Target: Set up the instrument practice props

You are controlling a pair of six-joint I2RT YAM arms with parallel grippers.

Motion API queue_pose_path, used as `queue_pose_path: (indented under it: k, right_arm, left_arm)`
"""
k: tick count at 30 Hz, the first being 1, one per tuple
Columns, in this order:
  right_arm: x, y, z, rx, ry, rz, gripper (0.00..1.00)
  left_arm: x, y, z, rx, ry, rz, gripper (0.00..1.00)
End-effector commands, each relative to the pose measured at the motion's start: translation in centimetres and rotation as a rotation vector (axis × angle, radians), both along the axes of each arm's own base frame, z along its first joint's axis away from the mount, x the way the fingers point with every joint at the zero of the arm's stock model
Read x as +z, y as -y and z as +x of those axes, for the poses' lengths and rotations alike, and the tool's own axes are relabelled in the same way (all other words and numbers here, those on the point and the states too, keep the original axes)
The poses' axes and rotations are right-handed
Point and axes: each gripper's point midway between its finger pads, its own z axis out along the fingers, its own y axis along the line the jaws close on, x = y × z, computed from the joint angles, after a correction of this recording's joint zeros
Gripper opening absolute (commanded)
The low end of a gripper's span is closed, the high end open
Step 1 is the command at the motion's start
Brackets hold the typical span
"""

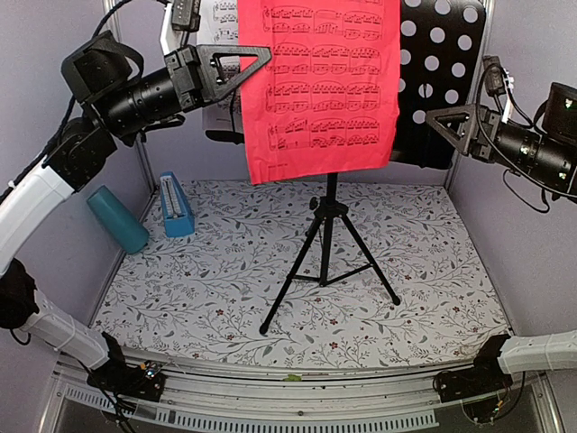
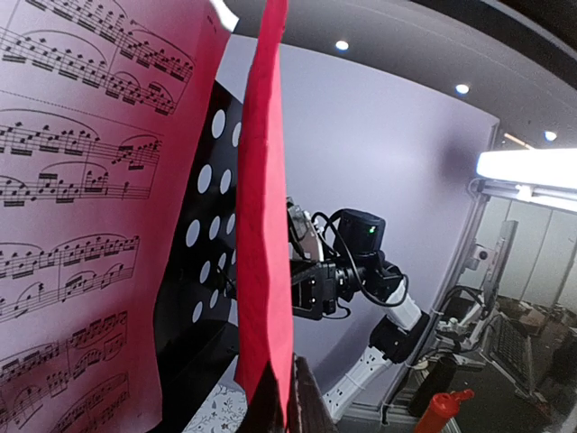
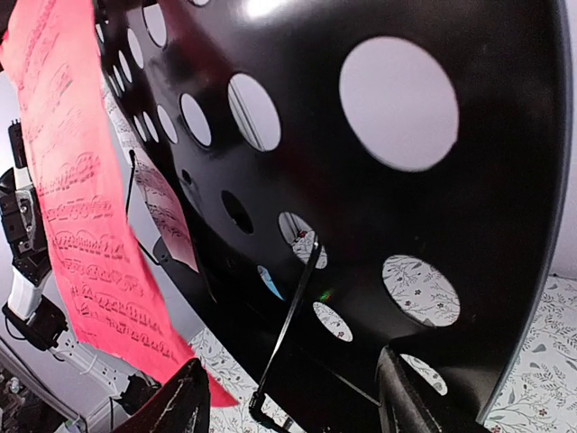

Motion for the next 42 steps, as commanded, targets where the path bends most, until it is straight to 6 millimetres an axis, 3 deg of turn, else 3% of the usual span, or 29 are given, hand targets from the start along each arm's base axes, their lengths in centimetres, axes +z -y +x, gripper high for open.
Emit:
queue_pose_path:
  k: [1, 10, 18, 20, 26, 33, 42]
  right_arm:
    - [0.5, -0.8, -1.1, 0.158, -0.023, 0.025, 0.65]
    - [1.5, -1.2, -0.4, 0.180, -0.039, 0.107, 0.58]
    - [1.1, -1.8, 0.4, 0.191, -0.061, 0.219, 0.43]
    - [0.7, -2.2, 0.7, 0.202, -0.065, 0.221, 0.36]
    - [-0.4, -2.4, 0.6, 0.213, -0.038, 0.184, 0.01]
    - [-2.1, -2.8, 0.1, 0.246, 0.026, 0.073, 0.00]
    - [-4.7, -3.3, 1.4, 0.237, 0.017, -0.077, 0.00]
  left_arm:
    - [1.4, -0.3, 1.4, 0.067, 0.012, -0.016, 0.00]
    - [2.7, 0.6, 2.5, 0.094, 0.072, -0.008, 0.00]
    - [2.6, 1.8, 4.1, 0.147, 0.118, 0.011, 0.00]
    - [2.7, 1.9, 4.7, 0.180, 0.124, 0.005, 0.00]
    - [2.7, 2.1, 5.7, 0.288, 0.136, 0.006, 0.00]
    - [2.6, 3.0, 5.8, 0.425, 0.180, 0.022, 0.00]
    - [2.2, 3.7, 6.5, 0.522, 0.182, 0.045, 0.00]
